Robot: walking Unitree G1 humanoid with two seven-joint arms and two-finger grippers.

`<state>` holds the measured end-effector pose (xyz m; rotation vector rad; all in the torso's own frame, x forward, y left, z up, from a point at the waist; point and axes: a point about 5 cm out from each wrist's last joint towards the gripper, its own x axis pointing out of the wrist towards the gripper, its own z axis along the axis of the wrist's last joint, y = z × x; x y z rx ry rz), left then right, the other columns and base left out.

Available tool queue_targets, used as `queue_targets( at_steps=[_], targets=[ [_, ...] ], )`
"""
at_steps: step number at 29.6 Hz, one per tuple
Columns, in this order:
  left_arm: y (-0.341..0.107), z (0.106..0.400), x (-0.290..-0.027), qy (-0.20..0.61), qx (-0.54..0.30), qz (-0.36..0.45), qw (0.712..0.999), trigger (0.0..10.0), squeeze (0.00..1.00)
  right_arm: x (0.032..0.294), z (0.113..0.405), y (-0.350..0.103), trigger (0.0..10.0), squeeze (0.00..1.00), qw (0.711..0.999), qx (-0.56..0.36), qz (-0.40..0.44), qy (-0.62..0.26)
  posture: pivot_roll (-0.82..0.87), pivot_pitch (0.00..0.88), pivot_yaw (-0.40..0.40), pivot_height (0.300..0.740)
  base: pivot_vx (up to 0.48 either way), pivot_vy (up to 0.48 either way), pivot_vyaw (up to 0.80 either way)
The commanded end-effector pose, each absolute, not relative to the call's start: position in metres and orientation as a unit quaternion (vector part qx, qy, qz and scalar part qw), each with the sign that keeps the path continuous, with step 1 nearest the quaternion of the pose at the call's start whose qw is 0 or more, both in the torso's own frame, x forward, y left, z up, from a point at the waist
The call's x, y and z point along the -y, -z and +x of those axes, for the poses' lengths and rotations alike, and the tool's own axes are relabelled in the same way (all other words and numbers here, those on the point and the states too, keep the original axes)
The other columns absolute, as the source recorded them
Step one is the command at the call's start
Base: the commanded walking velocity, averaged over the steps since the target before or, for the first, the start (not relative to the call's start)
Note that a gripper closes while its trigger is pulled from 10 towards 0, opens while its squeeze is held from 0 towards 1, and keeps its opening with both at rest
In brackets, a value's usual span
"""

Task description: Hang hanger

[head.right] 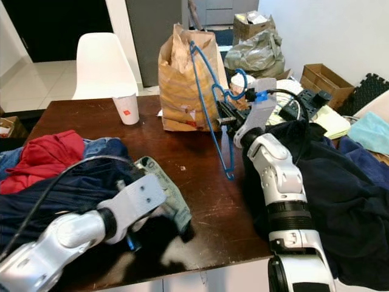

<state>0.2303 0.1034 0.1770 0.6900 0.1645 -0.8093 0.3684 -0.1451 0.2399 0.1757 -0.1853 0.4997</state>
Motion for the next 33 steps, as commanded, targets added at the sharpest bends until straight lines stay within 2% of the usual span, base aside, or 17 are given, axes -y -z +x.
queue_targets(
  at_steps=[1,2,7,13,15,16,17,18,19,20,21,22,23,25,28,33],
  targets=[
    [-0.172,0.227,-0.098,0.406,-0.088,0.322,0.851,6.7,0.0,0.144,0.368,-0.24,10.0,0.0,0.96,0.094,0.083,-0.249,-0.03,0.045,0.008,0.74,0.0,0.0,0.0],
    [-0.17,0.225,-0.1,0.407,-0.103,0.322,0.849,10.0,1.0,0.145,0.368,-0.24,10.0,0.0,0.961,0.093,0.082,-0.248,-0.03,0.048,0.01,0.74,0.0,0.0,0.0],
    [-0.165,0.226,-0.109,0.392,-0.124,0.334,0.848,10.0,1.0,0.146,0.368,-0.24,10.0,0.0,0.961,0.093,0.081,-0.247,-0.03,0.049,0.011,0.74,0.0,0.0,0.0],
    [-0.18,0.24,-0.155,0.303,-0.142,0.406,0.851,10.0,1.0,0.144,0.367,-0.239,10.0,0.0,0.961,0.091,0.081,-0.249,-0.03,0.054,0.008,0.74,0.0,0.0,0.0],
    [-0.182,0.24,-0.157,0.299,-0.141,0.41,0.85,10.0,1.0,0.144,0.367,-0.239,10.0,0.0,0.961,0.09,0.081,-0.249,-0.03,0.054,0.008,0.74,0.0,0.0,0.0],
    [-0.194,0.244,-0.154,0.296,-0.109,0.393,0.864,10.0,1.0,0.145,0.368,-0.239,10.0,0.0,0.961,0.091,0.081,-0.248,-0.02,0.055,0.005,0.74,0.0,0.0,0.0],
    [-0.194,0.244,-0.154,0.296,-0.109,0.393,0.864,10.0,1.0,0.145,0.368,-0.239,10.0,0.0,0.961,0.091,0.081,-0.248,-0.02,0.055,0.005,0.74,0.0,0.0,0.0],
    [-0.206,0.245,-0.144,0.311,-0.065,0.367,0.874,10.0,0.93,0.146,0.368,-0.239,10.0,0.0,0.961,0.091,0.082,-0.246,-0.02,0.055,0.005,0.74,0.0,0.0,0.0],
    [-0.206,0.245,-0.144,0.311,-0.065,0.367,0.874,10.0,0.93,0.146,0.368,-0.239,10.0,0.0,0.961,0.091,0.082,-0.246,-0.02,0.055,0.005,0.74,0.0,0.0,0.0],
    [-0.216,0.244,-0.133,0.332,-0.023,0.338,0.88,10.0,0.6,0.146,0.369,-0.24,10.0,0.0,0.962,0.092,0.082,-0.245,-0.02,0.055,0.005,0.74,0.0,0.0,0.0],
    [-0.216,0.244,-0.133,0.332,-0.023,0.338,0.88,10.0,0.6,0.146,0.369,-0.24,10.0,0.0,0.962,0.092,0.082,-0.245,-0.02,0.055,0.005,0.74,0.0,0.0,0.0],
    [-0.219,0.239,-0.118,0.368,0.004,0.319,0.873,10.0,0.0,0.146,0.369,-0.24,10.0,0.0,0.962,0.089,0.082,-0.245,-0.03,0.055,0.005,0.74,0.0,0.0,-0.8],
    [-0.219,0.236,-0.109,0.392,0.015,0.311,0.866,10.0,0.0,0.146,0.369,-0.24,10.0,0.0,0.962,0.088,0.082,-0.245,-0.03,0.055,0.005,0.74,0.0,0.0,-0.8],
    [-0.219,0.236,-0.109,0.392,0.015,0.311,0.866,10.0,0.0,0.146,0.369,-0.24,10.0,0.0,0.962,0.088,0.082,-0.245,-0.03,0.055,0.005,0.74,0.0,0.0,-0.8],
    [-0.205,0.233,-0.089,0.43,0.009,0.302,0.851,10.0,0.0,0.149,0.37,-0.243,10.0,0.0,0.963,0.089,0.078,-0.243,-0.04,0.055,0.006,0.74,0.0,0.0,-0.8],
    [-0.199,0.235,-0.083,0.434,0.0,0.302,0.849,10.0,0.0,0.153,0.371,-0.247,10.0,0.0,0.963,0.093,0.08,-0.24,-0.04,0.055,0.006,0.74,0.0,0.0,-0.57]
  ],
)
